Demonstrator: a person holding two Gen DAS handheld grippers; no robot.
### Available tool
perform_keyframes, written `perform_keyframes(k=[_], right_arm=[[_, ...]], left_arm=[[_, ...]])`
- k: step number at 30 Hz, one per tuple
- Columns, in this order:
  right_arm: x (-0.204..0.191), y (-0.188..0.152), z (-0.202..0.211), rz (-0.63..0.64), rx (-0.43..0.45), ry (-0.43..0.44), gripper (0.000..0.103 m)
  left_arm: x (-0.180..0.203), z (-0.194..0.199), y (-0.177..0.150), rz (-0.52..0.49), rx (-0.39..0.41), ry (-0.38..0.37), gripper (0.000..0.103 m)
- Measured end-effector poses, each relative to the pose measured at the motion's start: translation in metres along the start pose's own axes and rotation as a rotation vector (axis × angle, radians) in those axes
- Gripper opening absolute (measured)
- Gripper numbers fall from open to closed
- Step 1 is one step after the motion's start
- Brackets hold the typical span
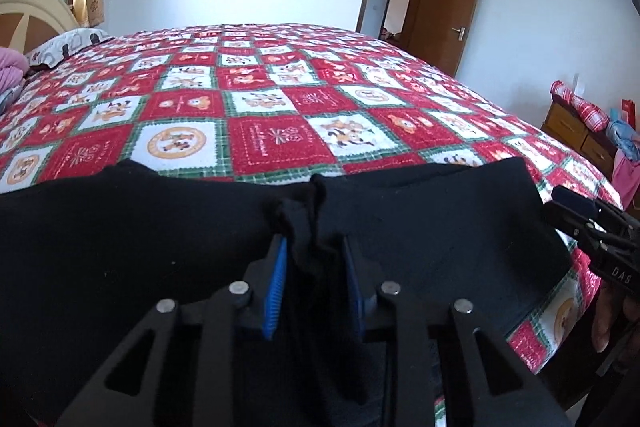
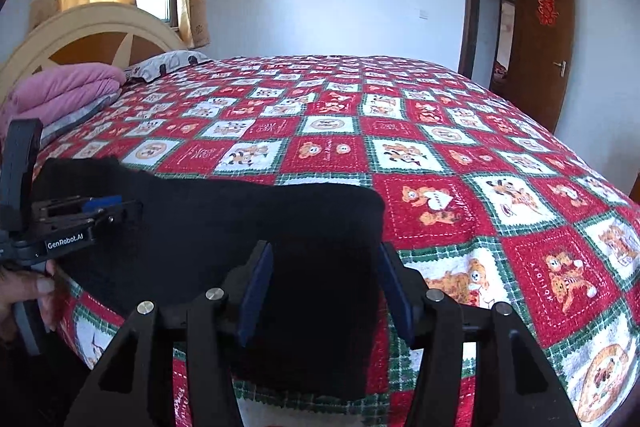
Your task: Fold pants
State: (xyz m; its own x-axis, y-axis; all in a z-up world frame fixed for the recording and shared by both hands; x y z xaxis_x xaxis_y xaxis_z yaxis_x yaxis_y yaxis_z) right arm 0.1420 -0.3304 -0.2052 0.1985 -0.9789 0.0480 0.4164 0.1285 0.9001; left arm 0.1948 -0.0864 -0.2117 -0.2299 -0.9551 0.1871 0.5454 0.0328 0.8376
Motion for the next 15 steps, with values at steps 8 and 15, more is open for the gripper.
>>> perform_keyframes(k=[8, 15], right_arm=[[-0.006, -0.021, -0.022, 0.078, -0.126, -0.019, 0.056], [0.001, -0.011, -0.008, 0.025, -0.052, -0.014, 0.057]], left_arm=[[0.012, 0.005, -0.004, -0.063, 0.001, 0.012, 0.063], [0.01, 0.016, -0.001, -0.089, 0.02, 0.025, 0.073]])
Point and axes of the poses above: each gripper's, at about its wrist camera, not at the fingertips, and z roughly against the way its jaws point, x to its right, y to its top, the point moved 3 cm from there along -z, roughly the way its jaws point, and after that the axes turned 8 degrees about x, right-handed, at the moved point
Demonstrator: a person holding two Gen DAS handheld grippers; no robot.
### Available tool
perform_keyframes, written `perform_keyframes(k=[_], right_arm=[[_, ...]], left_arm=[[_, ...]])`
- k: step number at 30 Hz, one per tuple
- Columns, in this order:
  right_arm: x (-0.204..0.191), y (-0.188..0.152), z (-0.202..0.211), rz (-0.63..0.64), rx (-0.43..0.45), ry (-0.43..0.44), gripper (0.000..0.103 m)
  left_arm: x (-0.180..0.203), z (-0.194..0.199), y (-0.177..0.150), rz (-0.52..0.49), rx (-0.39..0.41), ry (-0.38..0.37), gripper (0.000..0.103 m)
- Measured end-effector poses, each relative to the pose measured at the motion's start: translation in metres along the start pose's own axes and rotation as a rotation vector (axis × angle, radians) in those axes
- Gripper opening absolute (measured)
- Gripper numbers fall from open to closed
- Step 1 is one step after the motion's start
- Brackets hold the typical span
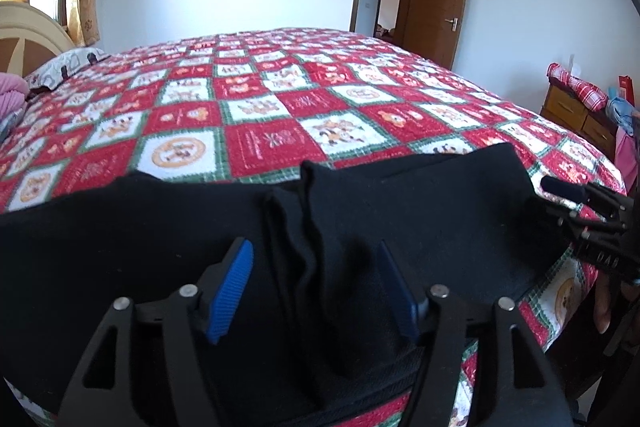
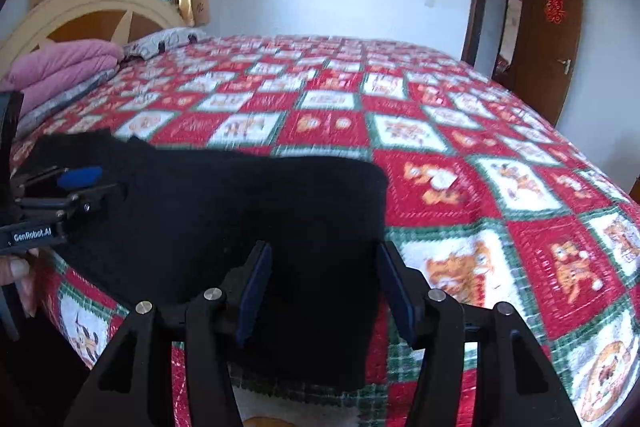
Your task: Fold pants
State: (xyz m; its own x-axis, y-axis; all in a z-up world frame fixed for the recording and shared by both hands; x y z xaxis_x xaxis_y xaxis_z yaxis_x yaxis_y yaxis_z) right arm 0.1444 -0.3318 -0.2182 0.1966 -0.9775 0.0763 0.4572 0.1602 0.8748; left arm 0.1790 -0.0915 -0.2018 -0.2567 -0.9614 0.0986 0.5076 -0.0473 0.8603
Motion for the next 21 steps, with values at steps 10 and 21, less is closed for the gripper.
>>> perform_keyframes(k=[10, 21], right_arm=[[-0.003, 0.01, 0.015, 0.007, 0.087, -0.003, 0.057], [-0.012, 0.015, 0.028, 0.012, 0.156, 0.057, 0.057]], left_arm=[[-0.06, 0.036, 0.018, -0.004, 0.064, 0.099, 0.084], [-0.254, 0.082, -0.002, 0.192, 0.003, 0.378, 0.09]])
Point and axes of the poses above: each gripper's, at about its wrist camera, not at the fingertips, and z roughly against the way its jaws point, x to its right, y to its top, the point moved 3 cm from there along -z, roughly the way its jaws point, and after that the axes turned 8 degrees about x, right-handed, at the moved point
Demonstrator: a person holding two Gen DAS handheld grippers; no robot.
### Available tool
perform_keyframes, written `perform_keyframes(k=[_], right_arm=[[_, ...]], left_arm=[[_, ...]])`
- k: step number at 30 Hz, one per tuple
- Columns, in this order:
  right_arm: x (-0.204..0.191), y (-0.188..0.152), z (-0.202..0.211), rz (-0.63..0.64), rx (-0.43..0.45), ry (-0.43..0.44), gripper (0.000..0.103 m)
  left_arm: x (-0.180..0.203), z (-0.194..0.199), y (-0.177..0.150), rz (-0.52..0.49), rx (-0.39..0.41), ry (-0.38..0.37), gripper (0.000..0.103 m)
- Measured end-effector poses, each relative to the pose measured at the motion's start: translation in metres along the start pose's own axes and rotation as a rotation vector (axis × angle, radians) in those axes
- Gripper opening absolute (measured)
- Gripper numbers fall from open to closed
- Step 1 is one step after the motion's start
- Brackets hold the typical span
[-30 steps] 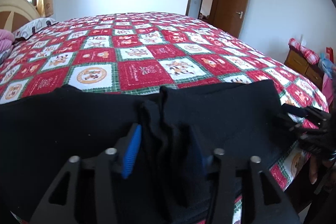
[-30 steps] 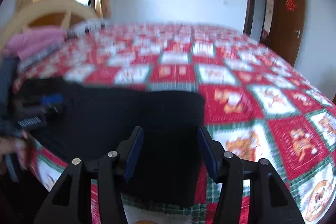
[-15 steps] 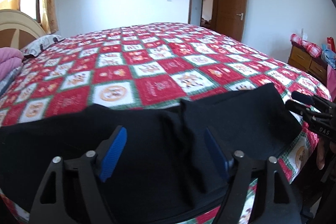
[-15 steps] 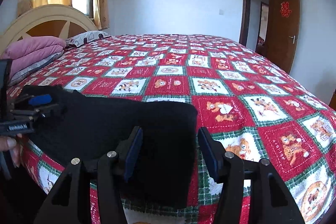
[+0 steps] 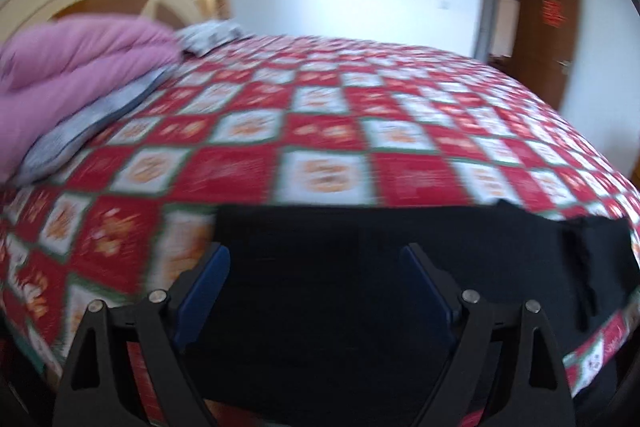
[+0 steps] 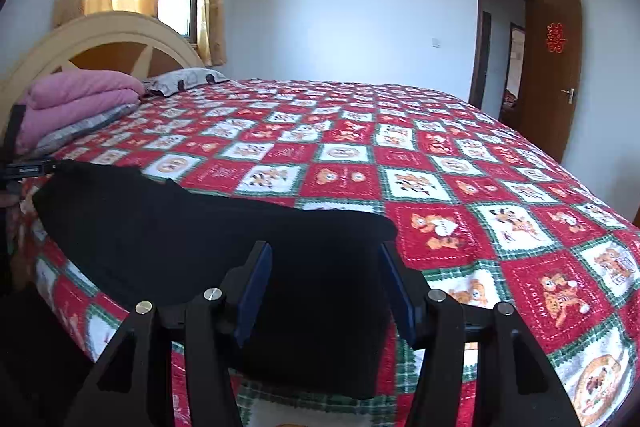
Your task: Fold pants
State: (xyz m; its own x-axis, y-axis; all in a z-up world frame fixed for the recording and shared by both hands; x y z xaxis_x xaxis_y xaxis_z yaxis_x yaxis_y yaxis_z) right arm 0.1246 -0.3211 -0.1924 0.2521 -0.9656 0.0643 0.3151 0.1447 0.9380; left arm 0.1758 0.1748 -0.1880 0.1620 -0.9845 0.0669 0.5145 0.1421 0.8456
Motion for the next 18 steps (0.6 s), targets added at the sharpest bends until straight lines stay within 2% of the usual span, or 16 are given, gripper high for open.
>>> perform_keyframes(k=[3, 7, 11, 13, 16, 17, 18], right_arm=[[-0.004, -0.003, -0.003, 0.02, -0.016, -0.002, 0.058], [-0.007, -0.005, -0.005, 0.034, -0.025, -0.005, 0.058], [-0.006, -0.007, -0.005, 0.032, -0.032, -0.01, 0.058], [-0.005, -0.008, -0.007, 0.031, -0.039, -0.012, 0.058], [-0.005, -0.009, -0.008, 0.034, -0.046, -0.01, 0.058], [-0.006, -0.009, -0.007, 0.037, -0.045, -0.01, 0.058], [-0.006, -0.008, -0.007, 0.04, -0.042, -0.01, 0.058]], left_arm=[[-0.032, -0.019, -0.006, 0.088, -0.062, -0.058, 0.089], [-0.042, -0.032, -0.015, 0.148, -0.094, -0.091, 0.088], [-0.043, -0.036, -0.017, 0.156, -0.079, -0.097, 0.088], [-0.044, -0.037, -0.018, 0.128, -0.082, -0.096, 0.088], [-0.04, -0.034, -0.02, 0.083, -0.091, -0.087, 0.076], [-0.038, -0.031, -0.019, 0.086, -0.096, -0.099, 0.063], [-0.037, -0.029, -0.019, 0.084, -0.098, -0.107, 0.055]])
Point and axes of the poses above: each gripper's, at about its wrist camera, not at the fingertips, and z roughly against the way its jaws point, x to its right, y to its top, the point moved 3 cm from there along -z, roughly the way its jaws point, and after that the axes turned 8 degrees about x, right-handed, at the moved point
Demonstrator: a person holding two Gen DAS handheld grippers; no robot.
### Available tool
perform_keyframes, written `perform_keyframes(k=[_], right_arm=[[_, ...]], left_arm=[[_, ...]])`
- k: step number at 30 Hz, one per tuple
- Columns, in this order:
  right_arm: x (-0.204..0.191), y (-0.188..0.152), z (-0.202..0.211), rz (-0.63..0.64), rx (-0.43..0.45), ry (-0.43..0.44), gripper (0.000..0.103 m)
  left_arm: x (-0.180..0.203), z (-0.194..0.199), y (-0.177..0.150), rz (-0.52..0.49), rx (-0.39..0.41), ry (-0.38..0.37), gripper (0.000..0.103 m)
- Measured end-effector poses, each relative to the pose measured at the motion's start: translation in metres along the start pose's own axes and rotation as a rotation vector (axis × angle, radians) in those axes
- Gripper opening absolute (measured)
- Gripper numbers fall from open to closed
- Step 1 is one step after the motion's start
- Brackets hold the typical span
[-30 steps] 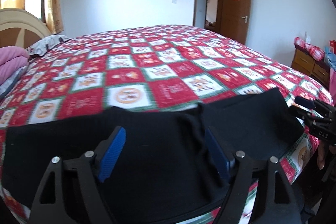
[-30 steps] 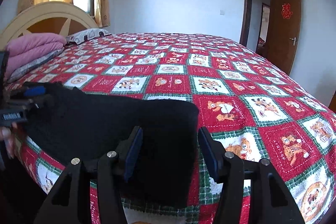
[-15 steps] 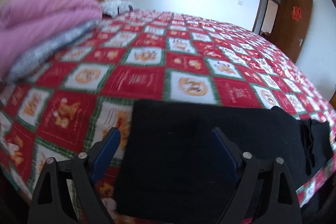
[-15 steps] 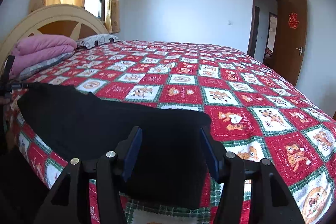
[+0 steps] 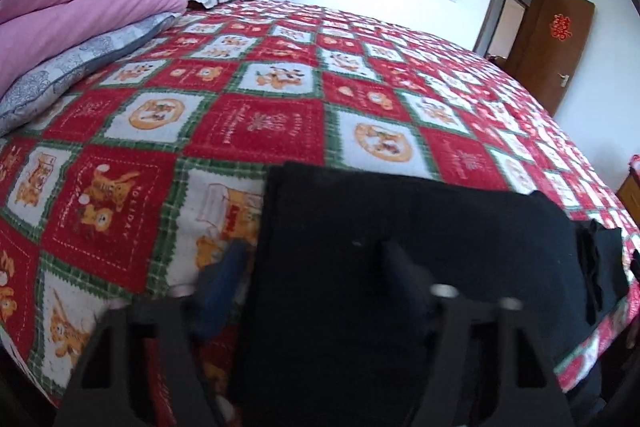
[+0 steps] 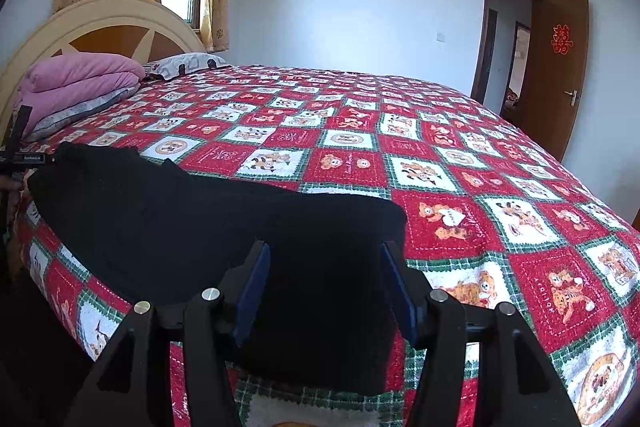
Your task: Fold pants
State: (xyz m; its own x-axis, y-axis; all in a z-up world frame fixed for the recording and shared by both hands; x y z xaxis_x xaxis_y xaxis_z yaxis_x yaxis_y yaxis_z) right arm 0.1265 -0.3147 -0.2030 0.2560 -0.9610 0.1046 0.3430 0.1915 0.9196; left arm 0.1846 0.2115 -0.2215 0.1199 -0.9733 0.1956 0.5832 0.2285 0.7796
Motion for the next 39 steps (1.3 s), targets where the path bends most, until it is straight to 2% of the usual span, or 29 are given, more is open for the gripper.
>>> perform_keyframes(k=[4, 6, 8, 14, 18, 25, 30, 35, 39], right_arm=[[-0.002, 0.0, 0.001, 0.009, 0.003, 0.001, 0.058], [-0.003, 0.0, 0.0, 0.017, 0.0, -0.002, 0.058], [-0.003, 0.0, 0.001, 0.016, 0.005, -0.003, 0.058], [0.006, 0.003, 0.004, -0.026, 0.016, -0.014, 0.058], [0.014, 0.005, 0.004, -0.065, 0.021, -0.031, 0.058], [0.037, 0.007, 0.005, -0.157, 0.021, -0.087, 0.058], [0.058, 0.007, 0.009, -0.247, 0.032, -0.131, 0.058], [0.078, 0.006, 0.013, -0.331, 0.036, -0.169, 0.058], [0.094, 0.002, 0.013, -0.405, 0.032, -0.194, 0.058]], left_arm=[[0.008, 0.004, 0.001, -0.046, -0.005, 0.028, 0.043], [0.005, 0.006, 0.004, 0.0, -0.001, 0.015, 0.031], [0.002, 0.011, 0.007, 0.061, 0.009, -0.017, 0.026], [0.001, 0.036, 0.013, 0.249, 0.06, -0.156, 0.024], [0.019, 0.057, 0.024, 0.288, 0.101, -0.238, 0.024], [0.105, 0.09, 0.05, 0.259, 0.135, -0.436, 0.024], [0.173, 0.09, 0.058, 0.206, 0.116, -0.533, 0.024], [0.239, 0.076, 0.055, 0.137, 0.061, -0.588, 0.024], [0.287, 0.061, 0.043, 0.029, 0.008, -0.573, 0.024]])
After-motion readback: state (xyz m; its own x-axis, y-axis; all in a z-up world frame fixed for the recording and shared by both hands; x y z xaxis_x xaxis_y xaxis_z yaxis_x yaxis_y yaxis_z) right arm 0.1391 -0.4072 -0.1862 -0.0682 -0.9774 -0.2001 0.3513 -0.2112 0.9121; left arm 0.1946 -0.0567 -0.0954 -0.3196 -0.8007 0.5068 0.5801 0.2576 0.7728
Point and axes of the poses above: each gripper's, at about its wrist camera, not at the fingertips, and z roughly against the way its jaws point, x to its right, y to its top, the point moved 3 cm from there along -z, roughly the way its jaws point, and after that the axes turned 8 degrees about x, right-handed, at the moved point
